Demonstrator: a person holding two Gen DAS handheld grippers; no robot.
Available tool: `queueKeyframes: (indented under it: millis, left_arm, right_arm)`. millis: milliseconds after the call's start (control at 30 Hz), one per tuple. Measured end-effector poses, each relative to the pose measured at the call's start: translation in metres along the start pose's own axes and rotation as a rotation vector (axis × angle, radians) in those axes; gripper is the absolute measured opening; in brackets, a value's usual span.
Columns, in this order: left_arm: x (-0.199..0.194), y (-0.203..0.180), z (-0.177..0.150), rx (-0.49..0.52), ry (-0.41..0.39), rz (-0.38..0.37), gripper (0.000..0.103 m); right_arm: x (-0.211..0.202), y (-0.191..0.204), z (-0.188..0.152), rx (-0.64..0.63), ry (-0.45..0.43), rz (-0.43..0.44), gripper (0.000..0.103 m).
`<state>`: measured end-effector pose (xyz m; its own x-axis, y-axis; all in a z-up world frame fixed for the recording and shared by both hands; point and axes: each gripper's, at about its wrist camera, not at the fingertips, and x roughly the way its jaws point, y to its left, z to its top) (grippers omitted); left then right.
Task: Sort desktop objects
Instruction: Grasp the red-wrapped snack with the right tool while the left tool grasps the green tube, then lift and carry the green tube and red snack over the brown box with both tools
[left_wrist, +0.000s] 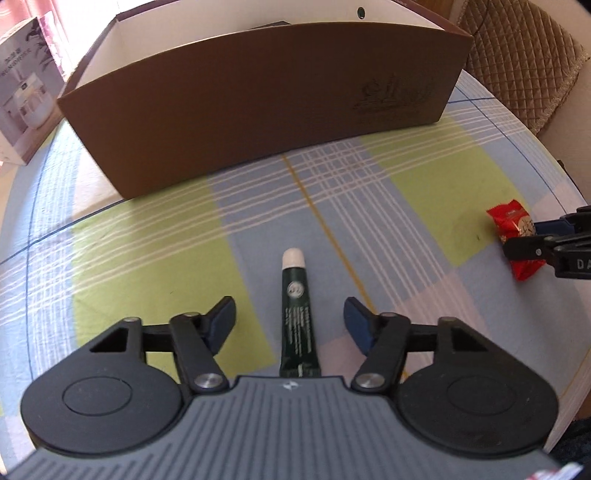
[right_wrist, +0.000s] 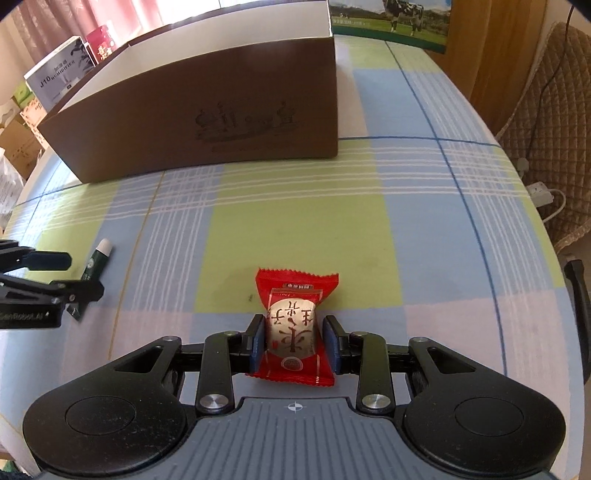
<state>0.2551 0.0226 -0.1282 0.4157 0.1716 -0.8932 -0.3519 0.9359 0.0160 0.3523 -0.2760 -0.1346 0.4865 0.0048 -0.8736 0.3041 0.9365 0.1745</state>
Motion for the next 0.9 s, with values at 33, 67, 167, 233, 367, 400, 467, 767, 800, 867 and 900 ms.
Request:
queueKeyframes:
  millis: [33,67,167,233,367,400,467,767,800,867,900]
  left_arm:
    - [0.002,0.000,0.001,0.001,-0.001,-0.001,0.051]
    - [0.003,0.000,0.001,0.000,0.000,-0.001,0.044]
    - [0.006,0.001,0.001,-0.017,-0.009,-0.007,0.037]
    - [0.004,0.000,-0.001,-0.029,-0.020,-0.006,0.030]
    - [0.002,0.002,-0.004,-0.073,-0.020,-0.005,0.014]
    - [0.001,0.001,-0.005,-0.084,-0.015,-0.003,0.013]
    - [-0.003,-0.002,-0.009,-0.094,-0.002,0.013,0.013]
    - [-0.020,-0.001,-0.037,-0.161,0.027,0.021,0.014]
    - [-0.021,0.000,-0.038,-0.162,0.025,0.019,0.014]
    - [-0.021,0.001,-0.037,-0.169,0.027,0.021,0.014]
    - [-0.021,0.000,-0.038,-0.169,0.027,0.025,0.014]
  right_arm:
    - [0.000,0.000,0.000,0.003,-0.002,0.004,0.030]
    - [-0.001,0.000,0.000,0.009,-0.006,0.006,0.030]
    - [-0.003,-0.002,0.001,0.026,-0.007,0.026,0.040]
    - [-0.004,-0.001,0.001,0.032,-0.019,0.029,0.055]
    - [-0.003,0.000,0.002,0.011,-0.010,0.022,0.060]
    - [-0.002,0.000,0.002,0.013,-0.006,0.023,0.060]
    - [0.000,0.000,0.002,0.010,0.000,0.027,0.060]
    - [0.007,0.003,0.001,-0.022,-0.002,0.018,0.059]
    - [0.008,0.004,0.001,-0.032,-0.005,0.012,0.059]
    - [0.009,0.008,0.002,-0.055,-0.011,-0.002,0.055]
    - [0.010,0.009,0.002,-0.066,-0.015,-0.006,0.050]
